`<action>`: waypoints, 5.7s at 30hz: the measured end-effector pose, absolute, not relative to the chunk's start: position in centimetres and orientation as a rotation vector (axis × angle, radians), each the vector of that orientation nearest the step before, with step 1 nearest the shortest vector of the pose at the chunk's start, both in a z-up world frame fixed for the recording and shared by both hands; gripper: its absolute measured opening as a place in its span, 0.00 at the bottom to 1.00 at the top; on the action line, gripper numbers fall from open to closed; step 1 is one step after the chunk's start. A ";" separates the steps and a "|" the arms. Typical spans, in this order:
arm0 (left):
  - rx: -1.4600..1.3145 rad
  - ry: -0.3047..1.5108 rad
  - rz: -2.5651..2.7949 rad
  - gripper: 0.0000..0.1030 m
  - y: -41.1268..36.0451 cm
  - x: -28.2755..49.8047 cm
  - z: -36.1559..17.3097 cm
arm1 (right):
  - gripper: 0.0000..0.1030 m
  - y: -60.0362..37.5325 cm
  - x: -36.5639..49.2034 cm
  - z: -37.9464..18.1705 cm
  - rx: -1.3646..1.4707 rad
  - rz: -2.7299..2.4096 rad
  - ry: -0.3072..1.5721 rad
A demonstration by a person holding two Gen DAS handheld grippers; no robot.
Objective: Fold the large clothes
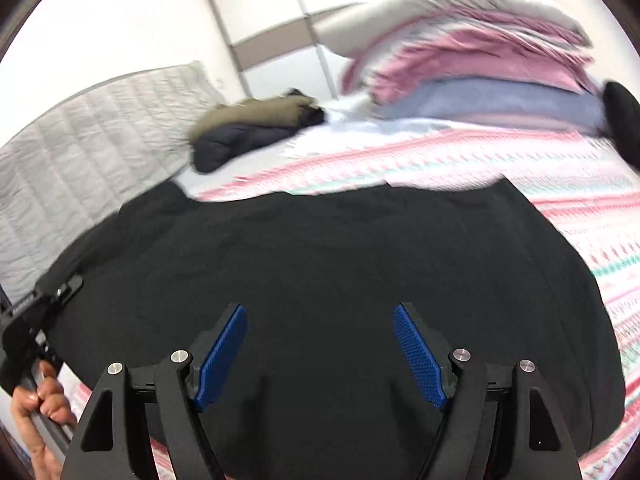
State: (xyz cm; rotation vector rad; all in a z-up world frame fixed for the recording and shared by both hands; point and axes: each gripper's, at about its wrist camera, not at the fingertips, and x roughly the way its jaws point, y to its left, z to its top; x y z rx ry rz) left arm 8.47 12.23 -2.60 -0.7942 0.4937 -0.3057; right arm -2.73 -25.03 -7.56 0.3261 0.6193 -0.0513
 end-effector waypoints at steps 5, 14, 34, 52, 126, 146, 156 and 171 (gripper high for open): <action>-0.742 0.574 -0.226 0.22 15.8 9.6 -4.3 | 0.49 -19.2 -1.1 -8.1 0.293 0.157 0.641; -0.520 0.441 -0.385 0.22 11.2 7.3 -1.6 | 0.29 -11.2 3.6 -15.4 0.184 0.262 0.888; -0.046 0.592 -0.880 0.26 -10.7 2.2 -3.8 | 0.71 -34.5 -2.8 -10.9 0.741 0.043 0.708; 0.239 0.700 -1.284 0.75 -9.9 -4.0 -1.9 | 0.76 -37.2 -2.0 -13.6 0.966 0.159 0.766; 0.066 0.718 -0.973 0.80 -10.1 6.5 -3.7 | 0.57 -44.3 -2.8 -12.9 0.881 -0.022 0.670; -0.005 0.713 -1.086 0.79 -12.3 7.2 -2.2 | 0.11 -42.0 -2.1 -6.5 0.642 -0.021 0.524; 0.223 0.692 -1.019 0.79 -13.6 3.4 -3.1 | 0.26 -41.3 -3.8 -8.3 0.559 -0.209 0.661; 0.086 0.871 -0.967 0.93 -9.3 5.3 -2.9 | 0.62 -38.8 -7.8 -11.5 0.603 -0.074 0.771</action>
